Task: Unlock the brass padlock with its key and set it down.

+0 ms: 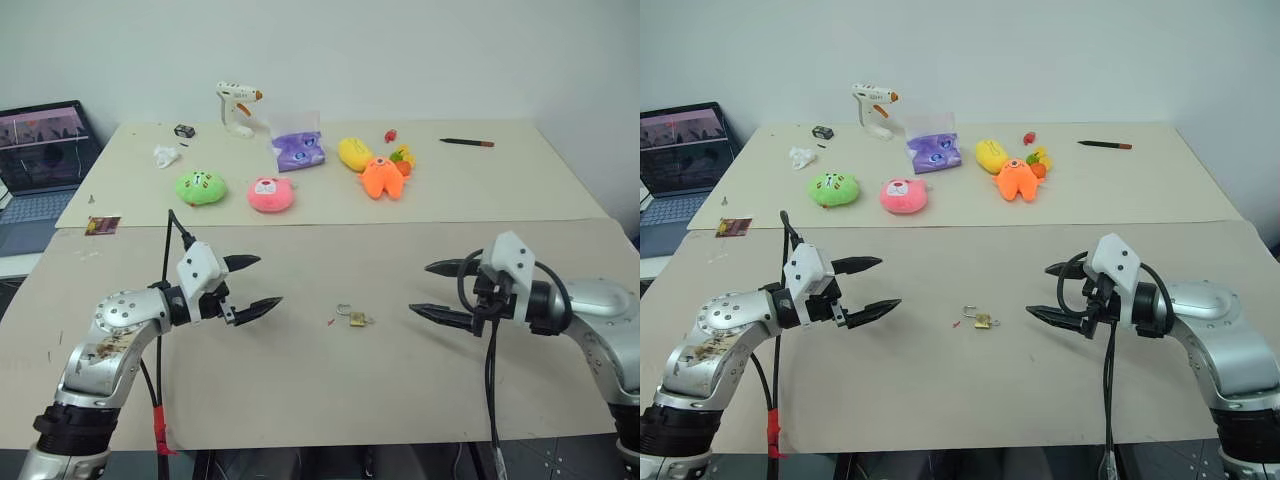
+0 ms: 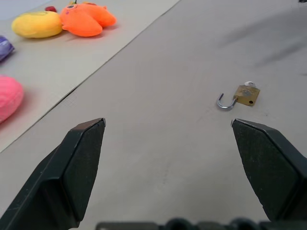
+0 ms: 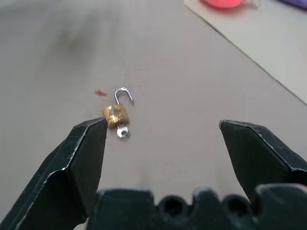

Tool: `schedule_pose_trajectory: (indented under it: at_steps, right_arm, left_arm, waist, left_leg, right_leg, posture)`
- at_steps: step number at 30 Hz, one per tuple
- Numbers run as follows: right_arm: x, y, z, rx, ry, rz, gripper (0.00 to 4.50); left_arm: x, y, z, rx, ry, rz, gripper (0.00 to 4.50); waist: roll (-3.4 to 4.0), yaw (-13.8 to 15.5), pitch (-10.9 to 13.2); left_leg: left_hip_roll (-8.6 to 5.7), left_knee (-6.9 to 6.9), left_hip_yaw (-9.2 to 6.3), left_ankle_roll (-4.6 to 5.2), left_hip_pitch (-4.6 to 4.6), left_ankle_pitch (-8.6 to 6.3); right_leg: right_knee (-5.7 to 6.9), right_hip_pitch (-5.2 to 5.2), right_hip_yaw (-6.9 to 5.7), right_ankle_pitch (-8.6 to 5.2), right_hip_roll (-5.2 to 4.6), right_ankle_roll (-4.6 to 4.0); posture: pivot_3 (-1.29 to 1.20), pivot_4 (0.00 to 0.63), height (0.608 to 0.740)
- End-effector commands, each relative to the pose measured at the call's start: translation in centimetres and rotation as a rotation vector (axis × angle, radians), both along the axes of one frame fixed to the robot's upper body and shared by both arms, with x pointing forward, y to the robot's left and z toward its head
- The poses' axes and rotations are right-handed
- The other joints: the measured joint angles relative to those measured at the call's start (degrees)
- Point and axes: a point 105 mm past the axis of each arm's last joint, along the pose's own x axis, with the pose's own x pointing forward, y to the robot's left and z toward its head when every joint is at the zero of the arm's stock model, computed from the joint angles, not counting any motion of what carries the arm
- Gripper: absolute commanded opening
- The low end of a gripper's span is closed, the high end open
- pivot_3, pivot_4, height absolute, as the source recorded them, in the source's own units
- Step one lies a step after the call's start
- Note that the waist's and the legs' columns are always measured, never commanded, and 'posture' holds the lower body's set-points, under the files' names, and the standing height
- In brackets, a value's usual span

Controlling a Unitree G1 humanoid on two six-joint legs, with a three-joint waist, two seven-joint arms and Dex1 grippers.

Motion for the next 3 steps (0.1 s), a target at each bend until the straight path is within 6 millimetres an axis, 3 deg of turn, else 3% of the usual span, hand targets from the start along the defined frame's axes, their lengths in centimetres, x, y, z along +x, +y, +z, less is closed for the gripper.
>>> schedule_pose_trajectory:
  at_steps: [1,3]
  right_arm:
    - [0.42,-0.44,2.14,0.049,-0.076,-0.056,4.39]
    - [0.80,-0.46,2.41,0.058,-0.089,-0.071,4.39]
  left_arm:
    - [0.50,-0.15,1.92,-0.025,-0.066,0.024,4.50]
    - [0.63,-0.25,2.34,-0.042,-0.069,0.028,4.50]
  waist:
    - [0.00,0.17,0.00]
    - [0.00,0.20,0.00]
  left_leg:
    - [0.00,0.00,0.00,0.00,0.01,0.00]
    - [0.03,-0.03,0.00,0.00,0.01,0.00]
  right_leg:
    - [0.01,0.00,0.00,0.00,-0.01,0.00]
    - [0.05,-0.02,0.02,0.00,0.01,-0.01]
  posture:
    - [0.00,0.150,0.740]
    - [0.00,0.150,0.740]
